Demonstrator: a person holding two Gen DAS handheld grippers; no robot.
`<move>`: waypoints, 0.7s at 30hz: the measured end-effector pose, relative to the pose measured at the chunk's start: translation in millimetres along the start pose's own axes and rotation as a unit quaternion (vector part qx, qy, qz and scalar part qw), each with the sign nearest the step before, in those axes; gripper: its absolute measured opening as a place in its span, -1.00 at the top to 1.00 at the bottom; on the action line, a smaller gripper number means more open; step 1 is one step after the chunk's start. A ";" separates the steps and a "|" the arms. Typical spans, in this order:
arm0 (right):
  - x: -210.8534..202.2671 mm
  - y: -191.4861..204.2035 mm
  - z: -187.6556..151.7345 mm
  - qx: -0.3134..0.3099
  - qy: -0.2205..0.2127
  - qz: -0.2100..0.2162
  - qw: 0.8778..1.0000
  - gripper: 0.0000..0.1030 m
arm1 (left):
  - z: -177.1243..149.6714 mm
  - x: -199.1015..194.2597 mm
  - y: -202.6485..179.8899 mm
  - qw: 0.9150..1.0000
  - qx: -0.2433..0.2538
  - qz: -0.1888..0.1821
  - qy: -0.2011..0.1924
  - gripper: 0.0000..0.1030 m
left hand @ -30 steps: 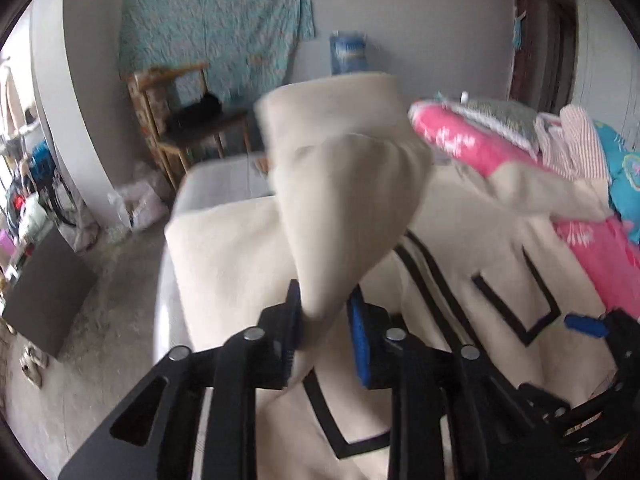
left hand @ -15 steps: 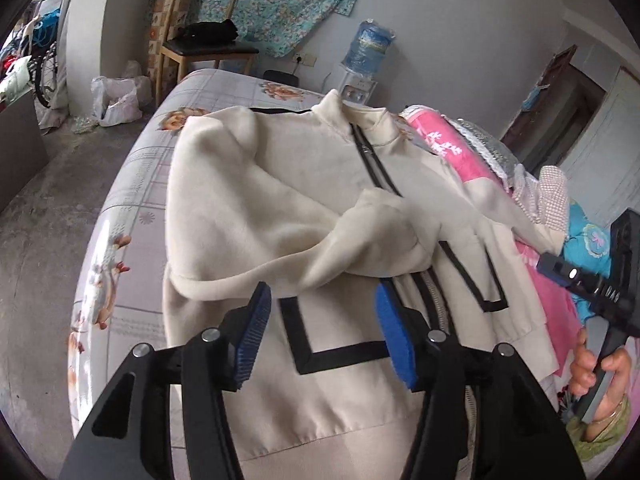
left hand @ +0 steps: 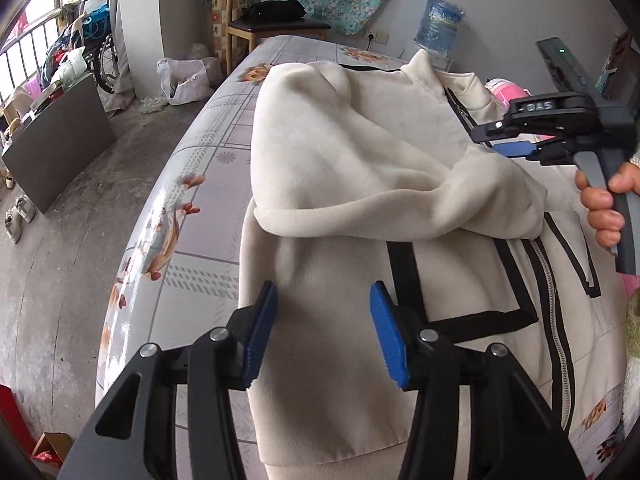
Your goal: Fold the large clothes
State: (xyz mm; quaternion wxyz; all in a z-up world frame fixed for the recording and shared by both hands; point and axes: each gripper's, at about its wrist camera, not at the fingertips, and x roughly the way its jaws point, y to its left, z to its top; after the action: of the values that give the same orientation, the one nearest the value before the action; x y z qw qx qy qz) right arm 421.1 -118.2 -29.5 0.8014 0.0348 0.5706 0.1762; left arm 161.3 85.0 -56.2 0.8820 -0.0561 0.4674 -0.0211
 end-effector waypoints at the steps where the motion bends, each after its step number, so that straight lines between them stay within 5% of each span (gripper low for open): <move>1: 2.7 4.1 0.4 -0.016 -0.005 -0.014 1.000 0.07 | -1.0 0.5 -0.2 1.000 0.004 0.003 -0.002 0.08; 4: 5.2 19.0 -6.0 -0.066 0.009 -0.050 0.996 0.21 | -3.9 0.1 -0.4 1.000 0.013 0.008 -0.006 0.08; 7: -1.1 25.1 -23.0 -0.093 0.012 -0.056 0.994 0.93 | -5.4 -1.3 1.3 1.000 0.013 0.008 -0.009 0.08; 15: -87.5 32.5 -111.3 -0.146 -0.053 0.026 0.988 0.94 | -4.8 -2.1 4.2 1.000 0.015 0.002 -0.011 0.08; 21: -101.5 15.4 -184.2 -0.137 -0.016 0.048 0.989 0.84 | -5.8 -2.7 4.5 1.000 0.014 -0.002 -0.012 0.08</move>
State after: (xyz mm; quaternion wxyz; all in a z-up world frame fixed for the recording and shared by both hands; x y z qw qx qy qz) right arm 217.6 -163.3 2.2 0.7983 -0.0454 0.5258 0.2902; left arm 155.0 89.3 -57.7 0.8884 -0.0445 0.4560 -0.0285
